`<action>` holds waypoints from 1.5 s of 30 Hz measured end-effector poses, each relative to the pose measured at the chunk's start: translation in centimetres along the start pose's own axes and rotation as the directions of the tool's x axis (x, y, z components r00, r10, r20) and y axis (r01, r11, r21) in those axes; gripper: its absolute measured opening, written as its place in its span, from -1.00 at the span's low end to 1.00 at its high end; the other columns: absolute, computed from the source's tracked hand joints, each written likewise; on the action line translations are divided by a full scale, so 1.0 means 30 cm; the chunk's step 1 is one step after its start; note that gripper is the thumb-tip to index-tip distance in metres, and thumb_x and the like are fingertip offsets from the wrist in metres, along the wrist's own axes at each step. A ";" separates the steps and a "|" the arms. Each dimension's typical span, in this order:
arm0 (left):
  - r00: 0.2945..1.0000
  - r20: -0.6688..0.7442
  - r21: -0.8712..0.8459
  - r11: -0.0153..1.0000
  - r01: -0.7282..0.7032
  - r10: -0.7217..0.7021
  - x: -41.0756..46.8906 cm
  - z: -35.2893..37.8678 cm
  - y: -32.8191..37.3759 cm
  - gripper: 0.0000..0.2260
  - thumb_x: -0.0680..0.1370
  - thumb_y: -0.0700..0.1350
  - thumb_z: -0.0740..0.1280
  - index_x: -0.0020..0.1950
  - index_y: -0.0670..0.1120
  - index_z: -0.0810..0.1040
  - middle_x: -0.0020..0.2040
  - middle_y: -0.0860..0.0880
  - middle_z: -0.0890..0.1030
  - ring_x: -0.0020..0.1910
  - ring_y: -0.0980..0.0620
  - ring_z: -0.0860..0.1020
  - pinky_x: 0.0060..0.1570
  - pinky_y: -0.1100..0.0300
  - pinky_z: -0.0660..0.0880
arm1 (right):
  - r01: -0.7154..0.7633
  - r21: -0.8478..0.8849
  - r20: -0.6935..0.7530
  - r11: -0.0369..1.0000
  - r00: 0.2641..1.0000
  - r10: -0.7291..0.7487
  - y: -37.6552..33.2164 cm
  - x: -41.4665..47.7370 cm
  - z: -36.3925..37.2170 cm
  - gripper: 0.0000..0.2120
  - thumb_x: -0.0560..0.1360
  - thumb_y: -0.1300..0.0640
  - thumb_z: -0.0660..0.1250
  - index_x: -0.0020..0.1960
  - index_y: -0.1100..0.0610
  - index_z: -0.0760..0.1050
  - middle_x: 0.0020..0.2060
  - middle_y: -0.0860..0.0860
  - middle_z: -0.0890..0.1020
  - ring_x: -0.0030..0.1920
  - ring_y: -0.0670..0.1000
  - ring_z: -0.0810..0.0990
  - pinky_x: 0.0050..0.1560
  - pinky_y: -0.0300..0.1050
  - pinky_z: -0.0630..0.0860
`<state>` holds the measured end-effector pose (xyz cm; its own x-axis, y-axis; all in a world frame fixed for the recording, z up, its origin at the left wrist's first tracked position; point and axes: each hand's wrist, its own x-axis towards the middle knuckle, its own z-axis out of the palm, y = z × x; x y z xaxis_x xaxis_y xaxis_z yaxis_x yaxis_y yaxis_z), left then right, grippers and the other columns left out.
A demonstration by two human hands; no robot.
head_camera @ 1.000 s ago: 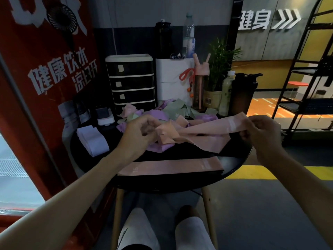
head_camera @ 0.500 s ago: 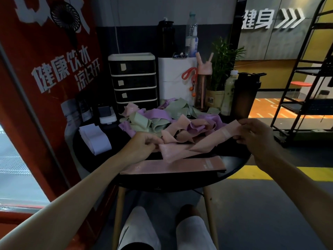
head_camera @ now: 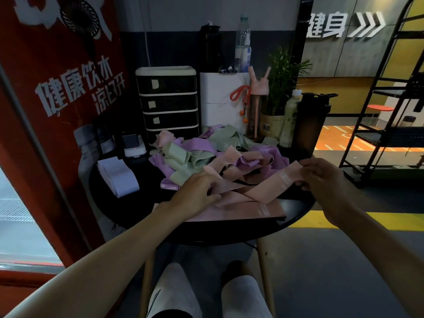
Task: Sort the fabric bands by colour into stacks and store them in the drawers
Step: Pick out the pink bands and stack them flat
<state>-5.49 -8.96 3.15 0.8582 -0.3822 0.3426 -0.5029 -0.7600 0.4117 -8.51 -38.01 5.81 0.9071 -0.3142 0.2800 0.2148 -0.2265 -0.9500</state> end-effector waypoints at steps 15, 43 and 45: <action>0.806 0.210 -0.923 0.158 0.349 -0.553 0.052 -0.168 0.023 -0.91 0.62 -0.27 0.28 -0.02 -0.24 0.58 -0.16 -0.18 0.67 -0.27 -0.05 0.68 -0.32 0.09 0.65 | 0.038 -0.003 -0.044 0.999 0.998 -0.038 0.006 0.028 -0.061 -0.75 0.59 0.30 0.26 0.24 0.19 0.53 0.10 0.15 0.63 0.12 0.11 0.60 0.17 0.13 0.55; 0.954 0.139 -0.503 0.811 0.300 -0.266 -0.037 -0.199 -0.076 -0.76 0.49 -0.12 0.50 0.12 -0.05 0.59 0.12 -0.19 0.60 -0.05 0.03 0.57 0.06 0.12 0.55 | -0.088 -0.071 0.206 0.994 0.973 0.101 0.006 -0.031 -0.035 -0.79 0.55 0.28 0.31 0.16 0.12 0.54 -0.10 0.02 0.62 -0.06 -0.02 0.59 -0.03 -0.10 0.53; 0.952 0.099 -0.514 0.805 0.297 -0.289 -0.040 -0.201 -0.068 -0.78 0.51 -0.10 0.48 0.13 -0.03 0.60 0.10 -0.19 0.62 -0.06 0.01 0.59 0.07 0.03 0.59 | -0.049 -0.128 0.183 0.991 0.980 0.073 0.008 -0.029 -0.025 -0.81 0.53 0.26 0.34 0.14 0.12 0.57 -0.13 0.06 0.63 -0.07 0.04 0.60 -0.03 -0.03 0.54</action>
<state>-6.11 -3.78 7.00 0.9726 -0.1965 0.1240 -0.2025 -0.4550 0.8671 -9.51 -38.48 5.43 0.9712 -0.1555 0.1803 0.1217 -0.3264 -0.9373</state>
